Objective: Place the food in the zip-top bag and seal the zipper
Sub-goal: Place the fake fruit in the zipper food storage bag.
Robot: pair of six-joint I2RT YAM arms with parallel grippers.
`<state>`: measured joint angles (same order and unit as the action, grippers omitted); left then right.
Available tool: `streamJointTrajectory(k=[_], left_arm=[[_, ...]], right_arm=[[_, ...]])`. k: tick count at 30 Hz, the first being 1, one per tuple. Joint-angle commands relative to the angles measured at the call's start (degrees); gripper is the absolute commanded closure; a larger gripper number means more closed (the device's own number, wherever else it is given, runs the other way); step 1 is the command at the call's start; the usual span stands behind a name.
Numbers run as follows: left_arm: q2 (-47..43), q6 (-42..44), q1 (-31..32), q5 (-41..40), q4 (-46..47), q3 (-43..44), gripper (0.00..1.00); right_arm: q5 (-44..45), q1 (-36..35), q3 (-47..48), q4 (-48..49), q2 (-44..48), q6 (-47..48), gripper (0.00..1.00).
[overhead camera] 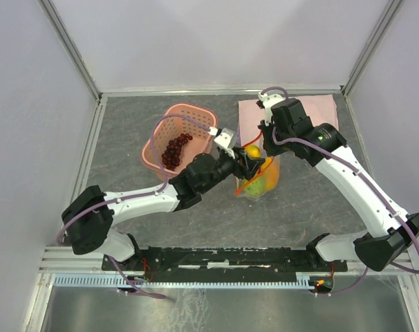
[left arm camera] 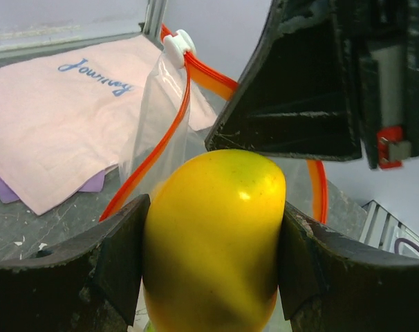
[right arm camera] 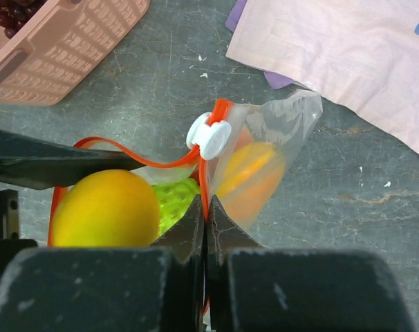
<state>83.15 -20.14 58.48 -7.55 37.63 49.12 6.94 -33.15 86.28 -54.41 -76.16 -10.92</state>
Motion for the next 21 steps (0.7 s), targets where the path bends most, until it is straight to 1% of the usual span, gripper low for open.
streamJointTrajectory(k=[1, 4, 7, 11, 15, 21], left_arm=[[2.33, -2.66, 0.10, -2.78, -7.79, 7.04, 0.63], [4.28, -3.05, 0.78, -6.88, -13.71, 10.70, 0.63], [6.14, -5.34, 0.89, -11.80, -18.92, 13.88, 0.62], [7.91, -6.58, 0.86, -14.24, -22.81, 16.65, 0.60], [10.45, -7.37, 1.02, -18.30, -29.22, 20.63, 0.59], [12.30, -7.68, 1.07, -25.10, -36.21, 23.36, 0.58]], right_arm=[[-2.26, 0.08, -0.04, 3.23, 1.97, -1.04, 0.98], [-3.75, 0.09, -0.32, 3.88, 2.06, -1.37, 0.98], [-5.37, 0.10, -0.63, 4.45, 2.35, -1.73, 0.98], [-6.92, 0.09, -1.09, 4.99, 2.75, -1.98, 0.98], [-6.31, 0.10, -1.16, 5.36, 4.01, -2.08, 0.98], [-5.02, 0.05, -2.48, 6.55, 6.64, -2.09, 0.98]])
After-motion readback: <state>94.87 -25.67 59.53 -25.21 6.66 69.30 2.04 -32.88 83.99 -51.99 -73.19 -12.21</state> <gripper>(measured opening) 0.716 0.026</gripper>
